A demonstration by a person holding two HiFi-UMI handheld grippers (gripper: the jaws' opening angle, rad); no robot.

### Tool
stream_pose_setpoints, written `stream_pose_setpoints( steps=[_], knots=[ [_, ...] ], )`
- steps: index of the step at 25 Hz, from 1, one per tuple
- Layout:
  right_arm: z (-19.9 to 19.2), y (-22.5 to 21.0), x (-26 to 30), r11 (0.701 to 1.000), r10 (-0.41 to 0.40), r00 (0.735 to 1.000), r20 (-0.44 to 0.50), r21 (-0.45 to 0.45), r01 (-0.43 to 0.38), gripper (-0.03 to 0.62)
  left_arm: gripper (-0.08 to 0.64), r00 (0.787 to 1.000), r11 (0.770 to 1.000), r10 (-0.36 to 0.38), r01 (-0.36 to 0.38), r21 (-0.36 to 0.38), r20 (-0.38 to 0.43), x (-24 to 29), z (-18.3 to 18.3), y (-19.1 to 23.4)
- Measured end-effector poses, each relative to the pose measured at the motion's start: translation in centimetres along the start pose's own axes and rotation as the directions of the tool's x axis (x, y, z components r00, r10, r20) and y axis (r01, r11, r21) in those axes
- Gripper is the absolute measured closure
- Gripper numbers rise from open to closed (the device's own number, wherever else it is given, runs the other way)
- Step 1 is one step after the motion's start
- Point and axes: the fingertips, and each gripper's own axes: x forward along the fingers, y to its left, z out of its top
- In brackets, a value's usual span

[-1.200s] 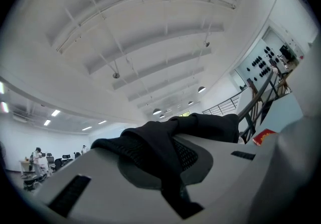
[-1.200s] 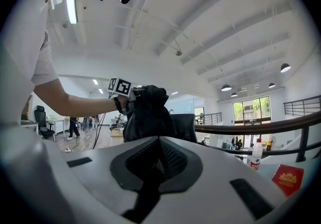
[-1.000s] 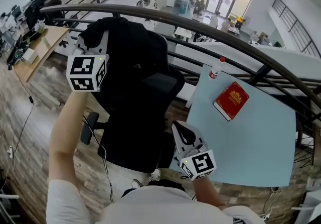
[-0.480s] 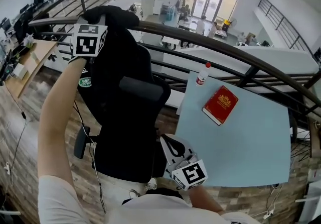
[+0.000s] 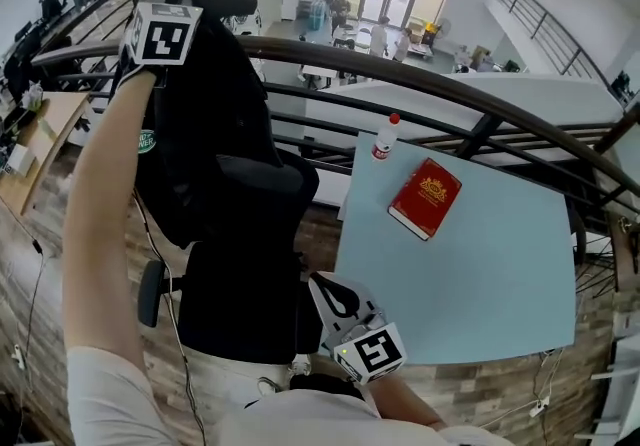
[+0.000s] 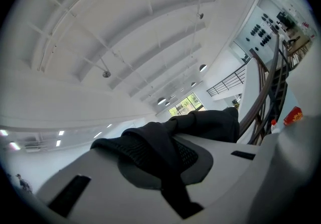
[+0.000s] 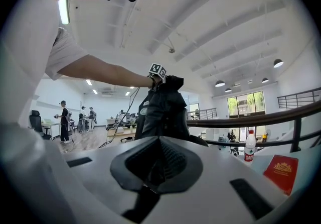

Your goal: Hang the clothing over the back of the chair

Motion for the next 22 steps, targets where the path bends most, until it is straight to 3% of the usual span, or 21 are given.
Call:
stream_pose_setpoints(
  steps=[4,11,14,19,22],
  knots=[
    [0.2,0.1,0.3,1.000,0.000,1.000,0.000,0.011,0.000,0.574,0.524,0.998,0.999,0.043,-0.043,-0.008,0.034,0.9,1.9,0.6],
    [-1.5,-0.7,0.4,0.999,-0.020,0.999,-0.031,0.033,0.021,0.574,0.523,0.997,1.000,0.014,-0.012,-0.028,0.070,3.6,3.3,-1.5],
    [-2.3,-1.6,0.1,0.998,-0.036,0.998,-0.048,0.044,0.039,0.574,0.521,0.998,0.999,-0.027,0.030,-0.045,0.060,5.2,1.2,-4.3],
    [-3.4,-3.2,-0.6,0.995,-0.072,0.994,-0.078,0.058,0.076,0.574,0.511,0.997,0.998,-0.066,0.067,0.011,-0.045,7.5,-4.4,-8.2],
    [-4.6,-4.3,-0.9,0.992,-0.090,0.992,-0.093,0.078,0.097,0.574,0.501,0.984,0.992,-0.120,0.125,0.029,-0.135,9.1,-7.3,-9.9]
  ],
)
